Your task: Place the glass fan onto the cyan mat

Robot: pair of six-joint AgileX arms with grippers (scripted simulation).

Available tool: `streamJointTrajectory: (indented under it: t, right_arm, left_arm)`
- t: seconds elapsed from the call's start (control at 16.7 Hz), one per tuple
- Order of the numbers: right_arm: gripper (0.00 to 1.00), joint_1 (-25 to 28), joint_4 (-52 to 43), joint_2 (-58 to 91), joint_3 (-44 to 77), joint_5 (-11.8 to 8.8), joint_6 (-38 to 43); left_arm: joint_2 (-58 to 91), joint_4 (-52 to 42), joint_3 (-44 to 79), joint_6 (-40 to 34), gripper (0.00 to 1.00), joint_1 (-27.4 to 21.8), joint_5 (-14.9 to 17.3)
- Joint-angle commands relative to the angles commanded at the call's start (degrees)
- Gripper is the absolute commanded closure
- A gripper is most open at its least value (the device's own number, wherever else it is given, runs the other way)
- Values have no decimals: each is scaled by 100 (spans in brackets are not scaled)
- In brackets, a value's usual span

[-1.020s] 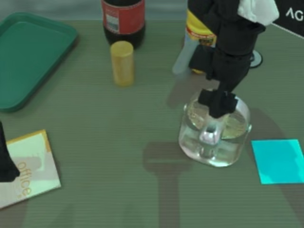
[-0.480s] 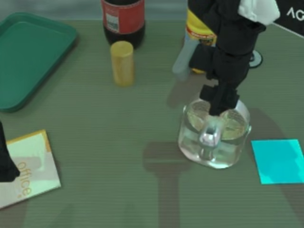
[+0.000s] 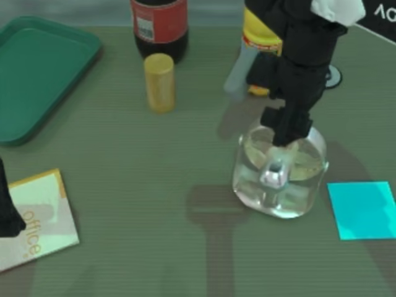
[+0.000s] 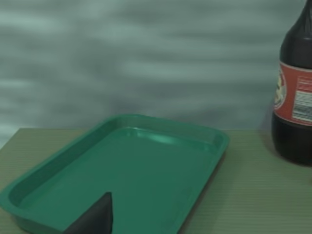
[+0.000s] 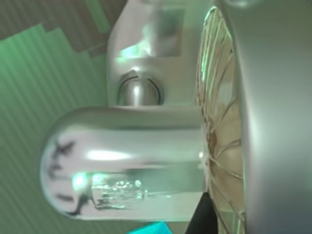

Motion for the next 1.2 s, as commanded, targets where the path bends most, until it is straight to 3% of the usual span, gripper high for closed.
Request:
streamJointTrajectory:
  t: [0.36,0.78,0.96,1.2]
  right_arm:
    - [100,39,-963,107,1103,1,-8]
    - [100,5,-973,58,1089,-4,174]
    - [100,-56,-931,-105,938,-19,884]
    - [100,-235,-782,-532,578,-43,2664]
  left_arm:
    - [0,0,0,0,0,0,0]
    - [0,0,0,0,0,0,0]
    - [0,0,0,0,0,0,0]
    - [0,0,0,0,0,0,0]
